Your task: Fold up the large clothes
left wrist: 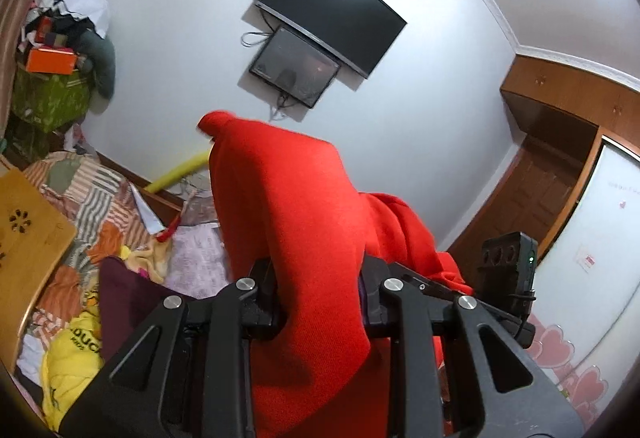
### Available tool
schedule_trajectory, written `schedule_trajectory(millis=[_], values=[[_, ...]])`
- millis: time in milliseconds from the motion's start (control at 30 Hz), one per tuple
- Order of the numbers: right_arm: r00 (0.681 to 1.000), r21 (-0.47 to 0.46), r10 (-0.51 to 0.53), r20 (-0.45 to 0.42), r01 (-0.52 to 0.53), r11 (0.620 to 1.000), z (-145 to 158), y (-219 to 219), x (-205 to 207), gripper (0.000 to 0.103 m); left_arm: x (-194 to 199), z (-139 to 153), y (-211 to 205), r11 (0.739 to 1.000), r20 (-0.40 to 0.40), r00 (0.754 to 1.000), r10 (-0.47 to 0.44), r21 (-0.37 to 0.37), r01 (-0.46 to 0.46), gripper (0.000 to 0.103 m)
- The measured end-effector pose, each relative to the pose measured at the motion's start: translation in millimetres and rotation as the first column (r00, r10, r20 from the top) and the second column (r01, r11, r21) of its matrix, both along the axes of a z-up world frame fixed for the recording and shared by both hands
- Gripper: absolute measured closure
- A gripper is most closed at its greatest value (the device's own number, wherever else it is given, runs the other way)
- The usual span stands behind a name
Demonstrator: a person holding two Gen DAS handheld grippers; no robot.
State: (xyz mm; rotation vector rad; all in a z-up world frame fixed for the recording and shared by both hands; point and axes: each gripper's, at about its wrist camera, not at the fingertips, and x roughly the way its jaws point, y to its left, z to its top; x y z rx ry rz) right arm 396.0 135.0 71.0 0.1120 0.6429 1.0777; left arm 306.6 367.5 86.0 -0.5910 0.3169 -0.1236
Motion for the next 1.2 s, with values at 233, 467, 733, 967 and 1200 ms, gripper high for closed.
schedule_trajectory(millis=[233,467,733,967,1200], values=[[0.986,-0.229,0.05,-0.157,-0.085,0.97,-100.4,41.1,3.2,0.08,7.9,-85.6,26.1,0.999,-0.272,0.961,0.052,0.029,-0.046,0.075],[0.981,-0.35,0.097,-0.171,-0.152,0.924,-157.9,40.3,-7.5,0.067,11.7,-156.7,42.5,0.988,-0.416,0.902,0.11,0.146,-0.054,0.052],[0.999,-0.399,0.006,-0.042,-0.022,0.917,-151.4,15.8,-3.8,0.047,9.3,-161.4,32.0,0.96,-0.427,0.886,0.181,0.272,-0.065,0.03],[0.981,-0.441,-0.189,0.035,0.184,0.878,-139.2,-25.0,15.0,0.047,1.8,-155.5,25.7,0.935,-0.435,0.859,0.271,0.332,-0.127,0.03],[0.974,-0.307,-0.156,0.164,0.201,0.93,-78.4,-49.9,-40.3,0.047,-49.0,-95.8,-7.9,0.9,-0.285,0.906,0.312,0.394,-0.186,0.03]])
